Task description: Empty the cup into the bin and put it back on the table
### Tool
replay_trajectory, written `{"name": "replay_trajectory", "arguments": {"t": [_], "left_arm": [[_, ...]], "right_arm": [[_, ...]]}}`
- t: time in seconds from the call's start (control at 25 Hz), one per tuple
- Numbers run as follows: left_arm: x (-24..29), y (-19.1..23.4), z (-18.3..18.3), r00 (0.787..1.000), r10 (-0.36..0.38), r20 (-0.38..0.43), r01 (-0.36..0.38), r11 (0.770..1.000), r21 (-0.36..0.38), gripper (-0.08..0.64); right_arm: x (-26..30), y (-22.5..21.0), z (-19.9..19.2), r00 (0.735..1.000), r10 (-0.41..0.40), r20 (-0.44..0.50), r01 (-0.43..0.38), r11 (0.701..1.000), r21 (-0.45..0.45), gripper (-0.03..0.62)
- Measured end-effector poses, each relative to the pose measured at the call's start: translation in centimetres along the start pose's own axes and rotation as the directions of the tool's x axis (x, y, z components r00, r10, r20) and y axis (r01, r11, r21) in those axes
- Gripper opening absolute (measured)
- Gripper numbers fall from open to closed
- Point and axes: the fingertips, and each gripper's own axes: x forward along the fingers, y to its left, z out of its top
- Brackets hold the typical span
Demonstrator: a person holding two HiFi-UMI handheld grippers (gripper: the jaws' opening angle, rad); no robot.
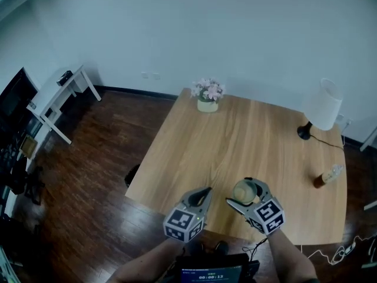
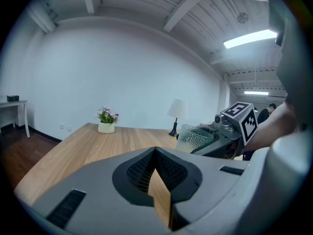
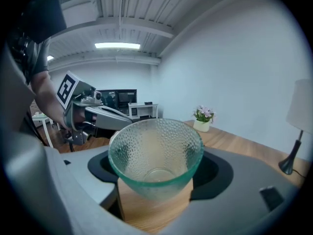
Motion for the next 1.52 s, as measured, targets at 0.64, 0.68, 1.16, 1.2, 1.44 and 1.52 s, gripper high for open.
{"name": "replay_trajectory", "arguments": {"t": [0.64,0.68,1.16,1.2,1.44,1.52], "left_arm": [[-2.1,-1.1,9.2,0.979,-0.029,0.202,-0.003,0.988,0.153,-0.008],[-2.2,-1.2,9.5,0.977,-0.034,0.211,0.000,0.987,0.161,-0.008],[-3.4,-1.5,11.3,0.966,-0.019,0.259,-0.026,0.985,0.170,-0.008],[-3.5,-1.4,11.2,0.965,-0.011,0.260,-0.032,0.986,0.161,-0.008],[-5.0,-0.2,10.9,0.967,0.064,0.246,-0.106,0.981,0.161,-0.008],[-5.9,0.5,10.9,0.964,0.100,0.245,-0.141,0.978,0.156,-0.008]], "right_arm": [[-4.4,0.0,9.5,0.995,-0.016,0.094,0.020,0.999,-0.040,0.400],[-4.6,0.1,9.9,0.995,-0.010,0.094,0.013,0.999,-0.036,0.400],[-5.4,1.2,12.1,0.994,0.029,0.110,-0.022,0.998,-0.066,0.400],[-5.3,1.2,12.3,0.993,0.037,0.112,-0.030,0.997,-0.064,0.400],[-4.2,2.4,13.1,0.990,0.117,0.073,-0.109,0.988,-0.109,0.399],[-3.6,3.0,13.5,0.987,0.154,0.054,-0.146,0.981,-0.125,0.399]]}}
